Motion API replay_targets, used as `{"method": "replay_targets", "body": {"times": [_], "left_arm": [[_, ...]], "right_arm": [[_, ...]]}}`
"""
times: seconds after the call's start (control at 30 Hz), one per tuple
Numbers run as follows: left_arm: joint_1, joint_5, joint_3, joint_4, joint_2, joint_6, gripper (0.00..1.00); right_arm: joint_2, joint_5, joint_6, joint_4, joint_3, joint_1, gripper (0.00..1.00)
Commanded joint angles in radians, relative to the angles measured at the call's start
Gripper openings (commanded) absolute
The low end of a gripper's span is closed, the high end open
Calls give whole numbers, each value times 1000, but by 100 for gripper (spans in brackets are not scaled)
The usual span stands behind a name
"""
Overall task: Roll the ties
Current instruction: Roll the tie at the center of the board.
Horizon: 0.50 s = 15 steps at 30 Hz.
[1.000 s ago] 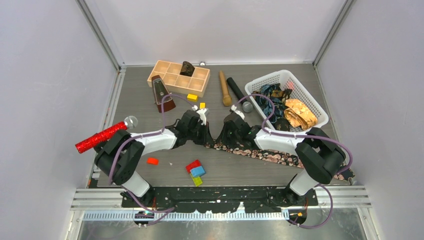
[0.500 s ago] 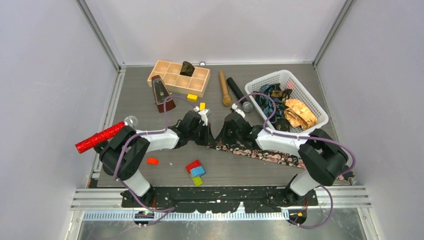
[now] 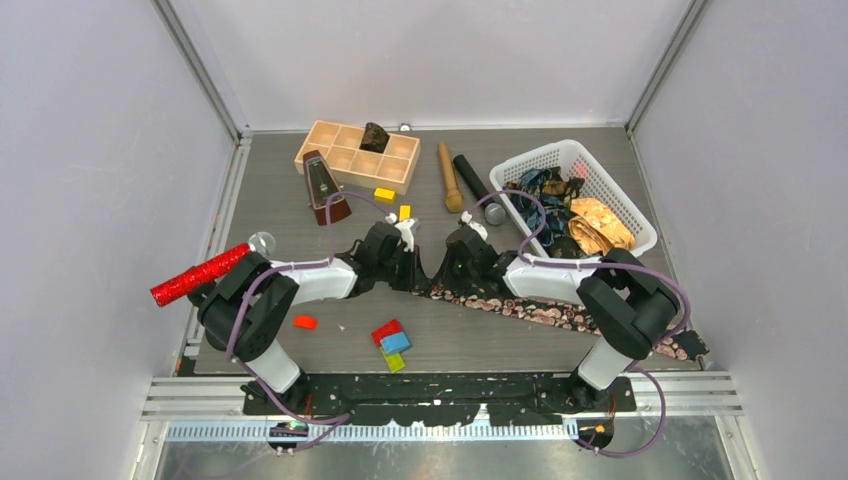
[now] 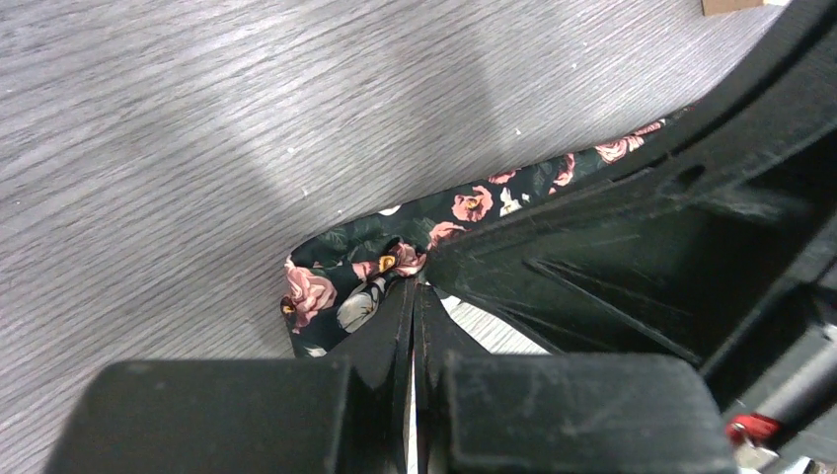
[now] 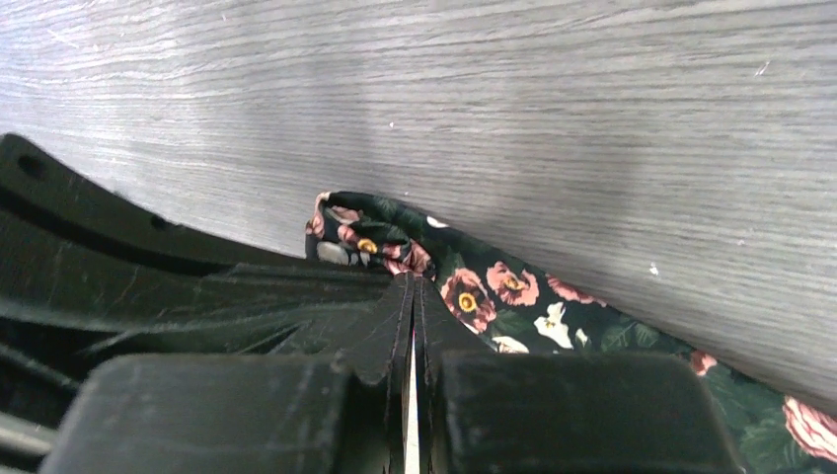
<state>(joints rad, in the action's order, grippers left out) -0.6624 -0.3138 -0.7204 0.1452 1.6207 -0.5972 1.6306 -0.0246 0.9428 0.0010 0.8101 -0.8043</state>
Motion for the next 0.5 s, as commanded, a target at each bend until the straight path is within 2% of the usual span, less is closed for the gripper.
{"method": "replay_targets", "body": {"times": [0.0, 0.13, 0.47], "left_arm": [[-4, -1, 13, 14, -18, 5, 0], [-4, -1, 12, 14, -19, 6, 0], [-4, -6, 9, 9, -43, 6, 0]], "right_arm": [[27, 10, 9, 74, 38, 1, 6], [43, 48, 13, 77, 41, 1, 6], [63, 29, 16, 38, 52, 1, 6]]}}
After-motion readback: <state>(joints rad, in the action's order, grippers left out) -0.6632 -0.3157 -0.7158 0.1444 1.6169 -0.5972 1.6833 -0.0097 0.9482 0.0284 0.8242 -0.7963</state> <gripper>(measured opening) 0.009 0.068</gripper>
